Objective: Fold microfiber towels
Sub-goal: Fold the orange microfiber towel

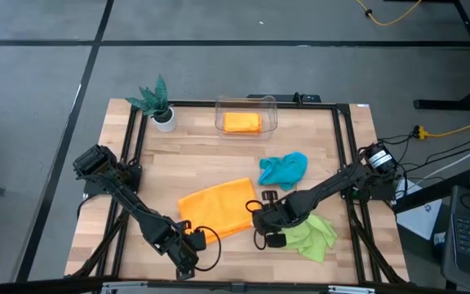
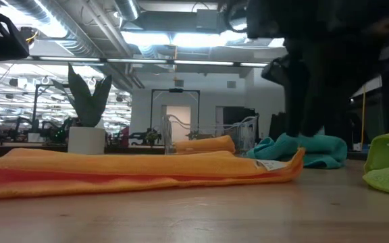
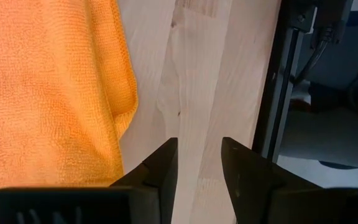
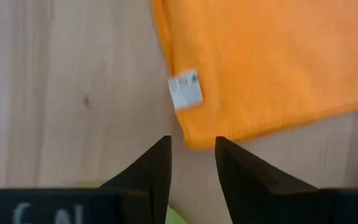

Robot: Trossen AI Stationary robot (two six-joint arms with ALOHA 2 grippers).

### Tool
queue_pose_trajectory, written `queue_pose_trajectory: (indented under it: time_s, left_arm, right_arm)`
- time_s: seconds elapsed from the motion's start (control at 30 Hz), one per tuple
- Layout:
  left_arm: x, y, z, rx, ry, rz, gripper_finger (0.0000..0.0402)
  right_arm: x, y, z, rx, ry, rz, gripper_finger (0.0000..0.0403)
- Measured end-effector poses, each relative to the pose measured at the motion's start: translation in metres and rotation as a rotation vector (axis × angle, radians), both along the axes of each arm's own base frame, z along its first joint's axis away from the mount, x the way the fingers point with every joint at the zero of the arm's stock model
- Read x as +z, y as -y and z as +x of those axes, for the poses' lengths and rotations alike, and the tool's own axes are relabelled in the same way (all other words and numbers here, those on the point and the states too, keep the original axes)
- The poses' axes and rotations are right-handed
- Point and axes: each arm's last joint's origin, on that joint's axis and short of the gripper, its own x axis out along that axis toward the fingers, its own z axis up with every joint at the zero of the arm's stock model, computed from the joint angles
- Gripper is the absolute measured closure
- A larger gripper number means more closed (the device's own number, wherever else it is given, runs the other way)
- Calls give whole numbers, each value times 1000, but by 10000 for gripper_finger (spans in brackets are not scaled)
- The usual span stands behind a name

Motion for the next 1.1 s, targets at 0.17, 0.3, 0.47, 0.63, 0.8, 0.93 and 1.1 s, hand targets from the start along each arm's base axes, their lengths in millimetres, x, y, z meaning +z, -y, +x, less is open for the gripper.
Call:
queue_pose_trajectory:
  time_s: [0.17,0.3,0.47,0.63,0.8,0.93,1.1]
  left_arm:
    - [0,6,-7,-52,-10,7,286]
    - [-1,14,-16,-80,-15,16,286]
    - [0,20,-21,-39,26,44,286]
    - [0,26,-28,-10,24,31,286]
    - [0,31,-35,-6,72,71,286]
    - [0,32,-36,3,97,92,286]
    - [0,31,-35,7,99,95,286]
  right_arm:
    - [3,-7,8,-10,113,63,275]
    - [-6,-16,28,-85,340,138,274]
    - [-36,-19,64,-349,704,72,274]
    - [-84,-10,85,-531,906,21,274]
    - [-124,5,98,-668,925,40,274]
    - [-138,9,112,-504,889,-35,274]
    - [-139,29,130,5,792,95,274]
